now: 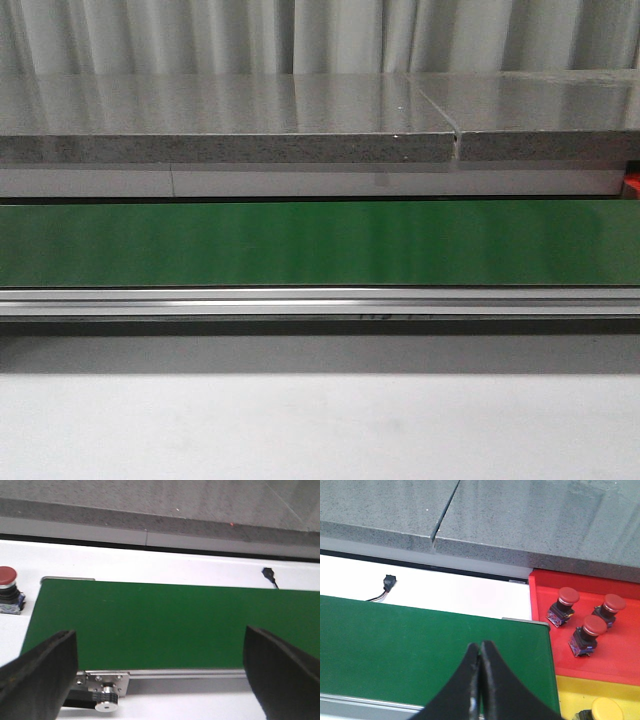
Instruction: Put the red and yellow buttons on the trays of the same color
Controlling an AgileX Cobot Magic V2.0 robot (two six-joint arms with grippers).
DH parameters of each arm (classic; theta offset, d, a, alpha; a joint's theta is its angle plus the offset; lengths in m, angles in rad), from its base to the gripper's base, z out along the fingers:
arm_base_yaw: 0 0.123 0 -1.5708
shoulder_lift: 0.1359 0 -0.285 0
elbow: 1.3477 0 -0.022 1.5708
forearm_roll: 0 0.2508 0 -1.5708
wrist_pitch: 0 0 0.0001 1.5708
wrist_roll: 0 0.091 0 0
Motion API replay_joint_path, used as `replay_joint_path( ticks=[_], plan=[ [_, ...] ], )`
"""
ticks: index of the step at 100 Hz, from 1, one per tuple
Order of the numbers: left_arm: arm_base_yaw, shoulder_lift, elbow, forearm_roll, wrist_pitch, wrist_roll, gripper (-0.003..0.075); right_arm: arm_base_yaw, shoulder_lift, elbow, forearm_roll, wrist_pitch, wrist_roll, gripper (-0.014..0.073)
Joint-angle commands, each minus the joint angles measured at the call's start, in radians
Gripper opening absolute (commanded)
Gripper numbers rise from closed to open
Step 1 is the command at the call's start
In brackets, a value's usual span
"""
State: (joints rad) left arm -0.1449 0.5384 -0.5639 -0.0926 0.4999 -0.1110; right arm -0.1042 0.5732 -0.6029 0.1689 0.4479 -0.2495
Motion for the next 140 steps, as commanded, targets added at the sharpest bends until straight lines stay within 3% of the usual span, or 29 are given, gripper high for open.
replay_joint_path(
  ticks=[1, 40, 95, 140],
  plan=[
    [0.051, 0.070, -0.087, 0.035, -0.083, -0.079, 0.0662, 0.002, -0.001, -0.027, 0.002, -0.069, -0.007, -0.0068],
    [0.377, 0.526, -0.353, -0.006, -0.060, -0.087, 0.0662, 0.002, -0.001, -0.027, 0.002, -0.069, -0.007, -0.0068],
    [0.396, 1.111, -0.704, -0.008, -0.011, -0.087, 0.0662, 0.002, -0.001, -0.027, 0.002, -0.069, -0.007, -0.0068],
    [0.402, 1.331, -0.850, -0.008, 0.008, -0.089, 0.0662, 0.002, -0.001, -0.027, 0.002, -0.069, -0.007, -0.0068]
  ],
)
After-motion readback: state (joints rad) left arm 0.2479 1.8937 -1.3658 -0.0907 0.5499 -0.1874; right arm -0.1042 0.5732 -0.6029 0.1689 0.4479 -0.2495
